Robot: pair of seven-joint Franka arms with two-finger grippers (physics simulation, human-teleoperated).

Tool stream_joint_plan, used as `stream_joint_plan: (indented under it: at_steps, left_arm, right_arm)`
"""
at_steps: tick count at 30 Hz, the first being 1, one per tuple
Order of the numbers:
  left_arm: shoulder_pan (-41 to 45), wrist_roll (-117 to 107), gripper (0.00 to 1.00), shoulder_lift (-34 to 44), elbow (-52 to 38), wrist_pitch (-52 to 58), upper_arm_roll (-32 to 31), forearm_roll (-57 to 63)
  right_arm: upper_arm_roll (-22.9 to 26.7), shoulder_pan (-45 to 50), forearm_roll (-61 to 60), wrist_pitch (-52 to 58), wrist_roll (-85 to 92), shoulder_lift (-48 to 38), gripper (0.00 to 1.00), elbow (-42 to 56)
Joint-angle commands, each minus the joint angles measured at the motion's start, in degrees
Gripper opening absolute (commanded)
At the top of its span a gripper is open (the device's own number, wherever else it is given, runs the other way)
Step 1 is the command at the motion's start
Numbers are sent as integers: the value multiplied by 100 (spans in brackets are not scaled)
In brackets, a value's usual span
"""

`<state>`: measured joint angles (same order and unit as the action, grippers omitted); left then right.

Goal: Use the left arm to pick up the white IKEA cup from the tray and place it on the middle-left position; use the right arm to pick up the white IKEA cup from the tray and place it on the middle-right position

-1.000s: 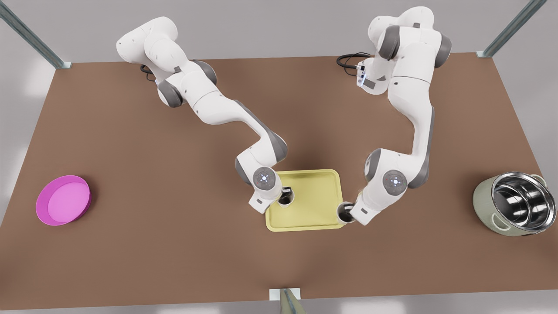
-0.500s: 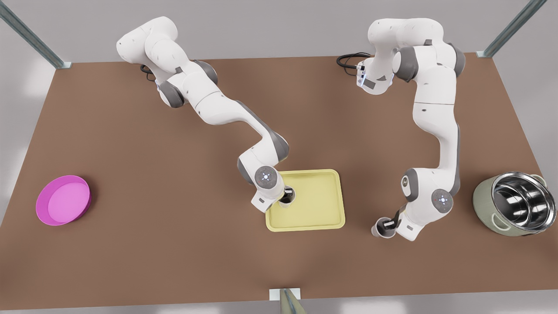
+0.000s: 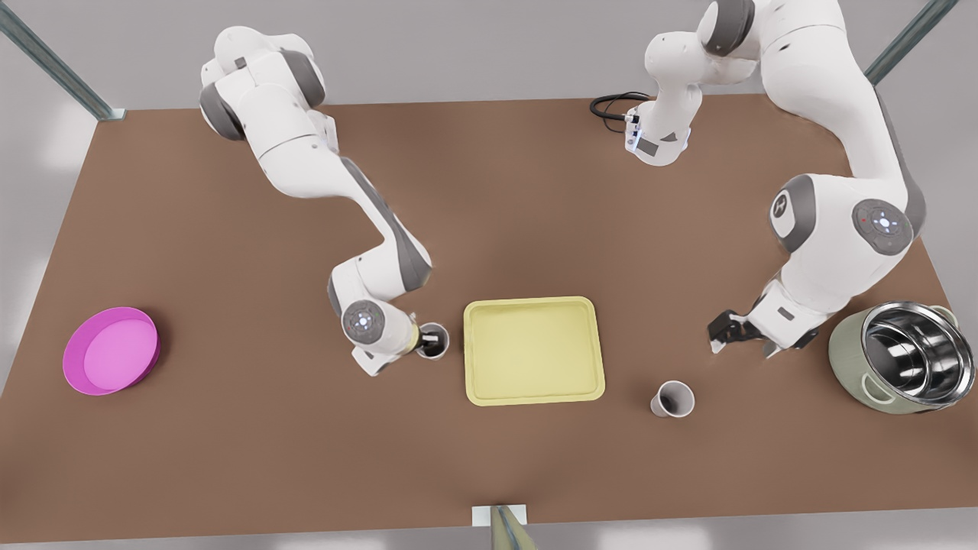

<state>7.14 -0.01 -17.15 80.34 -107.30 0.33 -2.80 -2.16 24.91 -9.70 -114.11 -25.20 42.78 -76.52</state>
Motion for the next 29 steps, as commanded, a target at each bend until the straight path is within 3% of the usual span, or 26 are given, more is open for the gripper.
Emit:
stream_joint_plan:
  at_steps: [1, 5, 8, 10, 11, 12, 20, 23, 25, 26, 29]
  left_arm:
    - [-19, 440, 100, 1099, 1474, 219, 29, 95]
    - [-2, 458, 100, 713, 1353, 139, 20, 113]
    - [-11, 458, 100, 634, 1353, 51, 20, 113]
    - [-11, 458, 100, 634, 1353, 51, 20, 113]
    - [-11, 458, 100, 634, 1353, 51, 20, 113]
    - [-11, 458, 100, 634, 1353, 51, 20, 113]
    - [-2, 422, 100, 643, 1282, 51, 20, 113]
    - [-2, 414, 100, 643, 1282, 51, 20, 148]
    - [-2, 405, 100, 643, 1265, 78, 11, 148]
    - [-2, 405, 100, 643, 1265, 78, 11, 148]
    - [-2, 414, 100, 643, 1265, 104, 20, 148]
  right_arm:
    - [-4, -82, 153, -349, 1254, -33, 22, -143]
    - [-30, -153, 153, -788, 1263, 81, 28, -354]
    - [-101, -241, 153, -858, 1263, 178, 57, -355]
    - [-118, -241, 144, -911, 1263, 187, 65, -355]
    - [-127, -311, 153, -902, 1272, 170, 86, -346]
    - [-215, -329, 153, -885, 1281, 161, 97, -346]
    - [-224, -557, 170, 108, 1580, -314, 100, -399]
    - [57, -1277, 811, 328, 1615, -2070, 100, -521]
    - [66, -2192, 1084, 1004, 2564, -3601, 100, -1462]
    - [145, -2227, 1084, 1532, 2599, -3601, 100, -1444]
    - [242, -2218, 1041, 1532, 2678, -3399, 100, -1436]
